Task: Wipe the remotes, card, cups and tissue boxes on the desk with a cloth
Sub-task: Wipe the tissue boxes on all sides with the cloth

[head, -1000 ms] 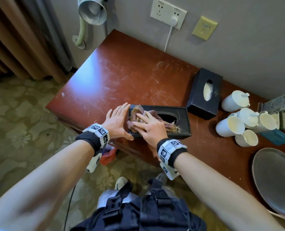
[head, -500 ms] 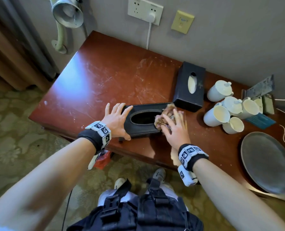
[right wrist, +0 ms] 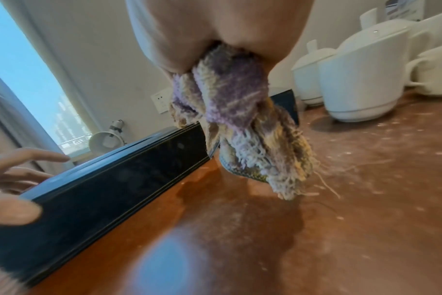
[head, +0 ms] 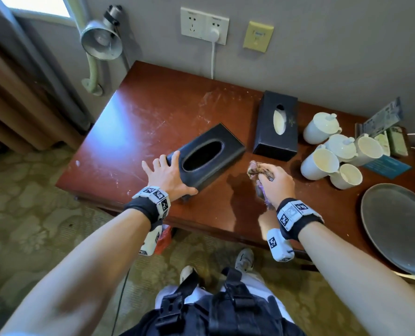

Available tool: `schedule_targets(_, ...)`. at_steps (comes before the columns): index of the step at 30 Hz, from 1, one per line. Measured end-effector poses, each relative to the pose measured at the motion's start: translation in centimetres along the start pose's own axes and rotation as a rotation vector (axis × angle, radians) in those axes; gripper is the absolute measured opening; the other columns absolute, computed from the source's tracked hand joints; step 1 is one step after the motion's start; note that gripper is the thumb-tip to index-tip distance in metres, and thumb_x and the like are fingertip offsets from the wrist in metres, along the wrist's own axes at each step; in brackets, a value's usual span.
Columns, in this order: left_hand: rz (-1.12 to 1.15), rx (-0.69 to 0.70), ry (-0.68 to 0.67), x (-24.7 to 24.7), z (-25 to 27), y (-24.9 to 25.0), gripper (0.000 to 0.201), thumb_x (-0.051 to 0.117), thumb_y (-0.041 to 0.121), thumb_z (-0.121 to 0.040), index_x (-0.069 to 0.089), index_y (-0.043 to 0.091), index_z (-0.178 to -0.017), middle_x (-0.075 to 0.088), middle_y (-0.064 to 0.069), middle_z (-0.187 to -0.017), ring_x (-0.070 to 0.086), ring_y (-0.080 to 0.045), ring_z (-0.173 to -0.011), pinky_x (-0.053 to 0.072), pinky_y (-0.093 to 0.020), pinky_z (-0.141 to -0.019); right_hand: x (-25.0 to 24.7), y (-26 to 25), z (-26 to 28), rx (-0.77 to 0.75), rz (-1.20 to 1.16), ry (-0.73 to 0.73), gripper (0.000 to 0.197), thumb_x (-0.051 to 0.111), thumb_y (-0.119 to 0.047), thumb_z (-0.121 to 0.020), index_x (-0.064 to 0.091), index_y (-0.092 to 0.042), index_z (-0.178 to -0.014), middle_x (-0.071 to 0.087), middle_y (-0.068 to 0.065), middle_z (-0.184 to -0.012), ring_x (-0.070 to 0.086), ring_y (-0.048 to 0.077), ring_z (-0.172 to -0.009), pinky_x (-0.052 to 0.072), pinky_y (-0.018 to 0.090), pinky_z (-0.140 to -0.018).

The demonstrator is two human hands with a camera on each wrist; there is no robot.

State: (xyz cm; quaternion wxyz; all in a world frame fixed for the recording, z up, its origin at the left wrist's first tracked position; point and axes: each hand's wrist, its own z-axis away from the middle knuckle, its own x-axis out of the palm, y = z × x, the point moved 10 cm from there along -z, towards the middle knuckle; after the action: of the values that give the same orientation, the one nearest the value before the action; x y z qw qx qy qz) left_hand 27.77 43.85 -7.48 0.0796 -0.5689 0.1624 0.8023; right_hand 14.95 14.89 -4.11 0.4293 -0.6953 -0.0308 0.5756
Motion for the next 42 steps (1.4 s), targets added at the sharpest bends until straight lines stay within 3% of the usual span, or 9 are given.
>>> schedule_targets(3, 0.030, -0.072, -0.022, -0.4, -0.1, 0.4, 0.129, 0.067, 0.084, -0.060, 0.003, 0.026, -0.156, 0.036, -0.018, -0.143, 0.034, -0.040, -0.133, 0.018, -0.066, -0.112, 1.2, -2.7, -0.2, -0.044, -0.040, -0.027, 0.029, 0.063, -0.019, -0.090, 0.069, -0.025, -0.117, 0.067, -0.001, -0.116, 0.060, 0.022, -0.109, 0.044, 0.032, -0.099)
schedule_targets(6, -0.008, 0.015, -0.047, -0.1, 0.3, 1.6, 0.128, 0.068, 0.084, -0.059, 0.005, 0.028, -0.155, 0.040, -0.018, -0.139, 0.039, -0.037, -0.126, 0.032, -0.058, -0.105, 2.4, -5.0, -0.5, -0.080, -0.057, -0.059, 0.028, 0.062, -0.021, -0.090, 0.069, -0.026, -0.117, 0.067, -0.002, -0.116, 0.059, 0.021, -0.109, 0.045, 0.033, -0.099)
schedule_targets(9, -0.039, 0.099, -0.060, 0.7, 1.2, 2.8, 0.123, 0.065, 0.083, -0.063, 0.008, 0.026, -0.156, 0.039, -0.016, -0.142, 0.039, -0.036, -0.127, 0.038, -0.050, -0.101, 3.1, -6.0, -1.1, -0.090, 0.003, -0.105, 0.030, 0.059, -0.026, -0.092, 0.067, -0.030, -0.121, 0.065, -0.002, -0.117, 0.058, 0.023, -0.109, 0.046, 0.036, -0.099)
schedule_targets(14, -0.154, 0.154, -0.030, 1.3, 1.5, 5.0, 0.122, 0.057, 0.088, -0.066, 0.007, 0.022, -0.156, 0.039, -0.013, -0.145, 0.043, -0.033, -0.127, 0.040, -0.047, -0.100, 2.3, -5.5, -2.3, -0.075, 0.044, -0.116, 0.036, 0.057, -0.031, -0.093, 0.060, -0.033, -0.129, 0.062, -0.003, -0.121, 0.058, 0.024, -0.112, 0.046, 0.036, -0.099)
schedule_targets(18, -0.159, 0.131, 0.005, 0.8, 0.3, 6.4, 0.124, 0.055, 0.090, -0.064, 0.010, 0.019, -0.155, 0.045, -0.012, -0.141, 0.048, -0.033, -0.123, 0.040, -0.046, -0.098, 0.5, -4.5, -3.8, -0.042, 0.085, -0.106, 0.053, 0.059, -0.031, -0.094, 0.043, -0.031, -0.145, 0.056, 0.000, -0.136, 0.054, 0.025, -0.122, 0.041, 0.037, -0.107)
schedule_targets(23, -0.140, 0.098, 0.016, 0.0, -2.6, 9.3, 0.121, 0.055, 0.090, -0.065, 0.018, 0.014, -0.152, 0.048, -0.014, -0.136, 0.050, -0.033, -0.120, 0.042, -0.046, -0.096, -1.0, -3.3, -6.4, -0.094, 0.156, -0.104, 0.038, 0.058, -0.033, -0.093, 0.055, -0.031, -0.131, 0.060, 0.000, -0.124, 0.058, 0.027, -0.111, 0.045, 0.034, -0.094)
schedule_targets(28, -0.150, 0.066, 0.014, -0.8, -6.0, 11.7, 0.121, 0.051, 0.090, -0.068, 0.014, 0.014, -0.154, 0.046, -0.015, -0.140, 0.050, -0.033, -0.123, 0.040, -0.045, -0.098, -2.4, -1.8, -9.1, -0.067, 0.152, -0.110, 0.037, 0.058, -0.031, -0.093, 0.057, -0.032, -0.131, 0.059, -0.001, -0.127, 0.058, 0.027, -0.112, 0.046, 0.035, -0.094)
schedule_targets(37, -0.111, 0.037, -0.014, -2.0, -11.3, 15.1, 0.118, 0.054, 0.085, -0.072, 0.010, 0.014, -0.156, 0.040, -0.017, -0.147, 0.045, -0.034, -0.130, 0.039, -0.047, -0.102, -3.2, -0.9, -13.8, -0.106, 0.275, -0.123, 0.052, 0.051, -0.032, -0.098, 0.035, -0.028, -0.148, 0.046, 0.001, -0.145, 0.057, 0.034, -0.115, 0.048, 0.040, -0.094)
schedule_targets(42, -0.112, 0.028, -0.023, -2.3, -13.6, 16.3, 0.120, 0.052, 0.086, -0.072, 0.008, 0.015, -0.157, 0.037, -0.017, -0.150, 0.043, -0.035, -0.132, 0.038, -0.048, -0.104, -2.2, -0.7, -15.3, -0.194, 0.270, -0.152, 0.050, 0.051, -0.029, -0.099, 0.038, -0.027, -0.147, 0.037, -0.003, -0.152, 0.048, 0.027, -0.128, 0.045, 0.039, -0.097)
